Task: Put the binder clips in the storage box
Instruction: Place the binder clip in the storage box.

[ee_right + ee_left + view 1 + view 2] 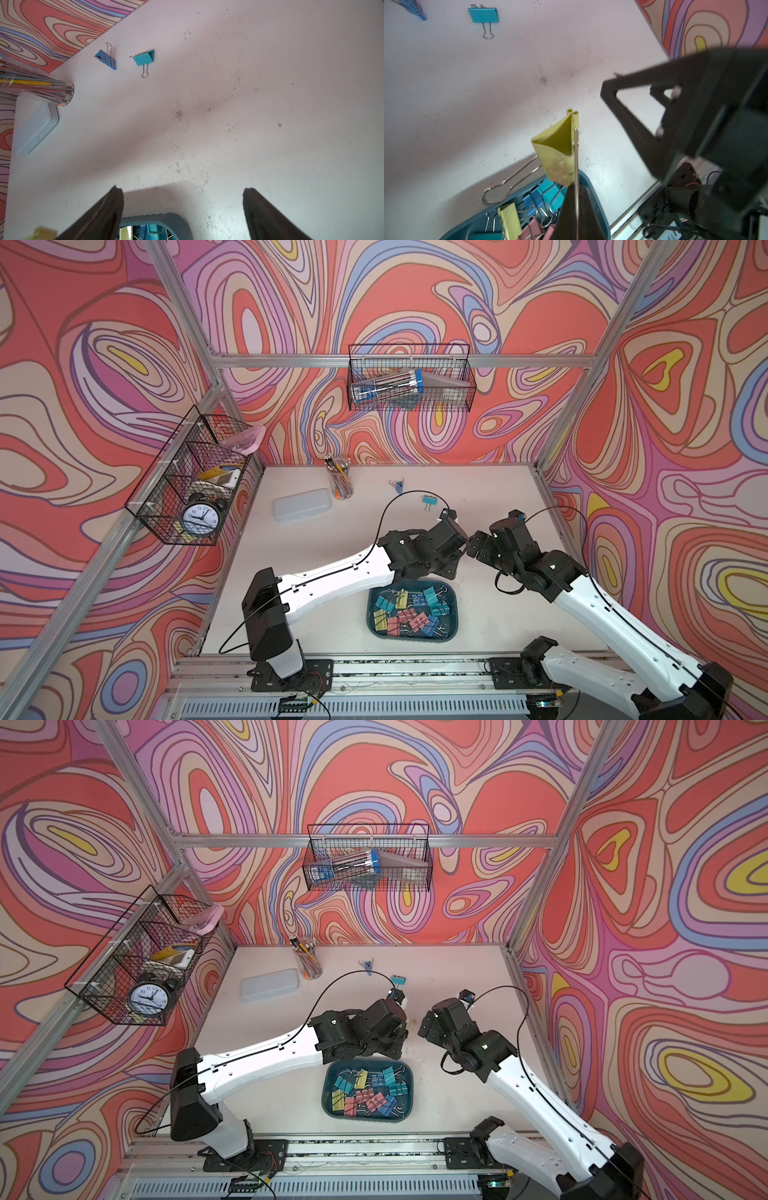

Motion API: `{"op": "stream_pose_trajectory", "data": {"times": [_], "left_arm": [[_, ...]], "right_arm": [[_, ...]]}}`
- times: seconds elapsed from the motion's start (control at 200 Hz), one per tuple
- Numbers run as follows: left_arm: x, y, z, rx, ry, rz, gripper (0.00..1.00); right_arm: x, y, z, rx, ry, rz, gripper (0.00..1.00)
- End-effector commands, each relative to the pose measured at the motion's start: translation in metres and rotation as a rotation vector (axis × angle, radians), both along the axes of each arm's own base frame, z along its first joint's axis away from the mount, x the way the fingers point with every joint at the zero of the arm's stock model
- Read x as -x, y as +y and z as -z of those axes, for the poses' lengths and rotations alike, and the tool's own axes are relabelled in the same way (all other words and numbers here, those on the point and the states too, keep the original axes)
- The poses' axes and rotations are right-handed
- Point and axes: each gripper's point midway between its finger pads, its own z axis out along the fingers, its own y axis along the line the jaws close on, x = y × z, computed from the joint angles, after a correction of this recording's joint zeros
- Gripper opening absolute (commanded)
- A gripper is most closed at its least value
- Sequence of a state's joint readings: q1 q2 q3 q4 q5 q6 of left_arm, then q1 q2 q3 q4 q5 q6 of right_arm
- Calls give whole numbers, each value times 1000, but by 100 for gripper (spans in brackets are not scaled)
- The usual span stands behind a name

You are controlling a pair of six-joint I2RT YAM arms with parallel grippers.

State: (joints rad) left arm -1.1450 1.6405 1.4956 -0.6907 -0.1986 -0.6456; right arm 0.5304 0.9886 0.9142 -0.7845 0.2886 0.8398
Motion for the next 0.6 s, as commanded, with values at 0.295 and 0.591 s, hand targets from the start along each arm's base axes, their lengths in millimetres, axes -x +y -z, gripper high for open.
{"op": "stream_pose_trajectory", "data": {"times": [0.295,0.591], "left_arm": [[47,45,101,-233,52,165,0],[46,58,141,-328,43,158,2]], "right_arm": [[-4,0,17,-10,37,38,92],[-4,9,19,-45,49,6,92]]}}
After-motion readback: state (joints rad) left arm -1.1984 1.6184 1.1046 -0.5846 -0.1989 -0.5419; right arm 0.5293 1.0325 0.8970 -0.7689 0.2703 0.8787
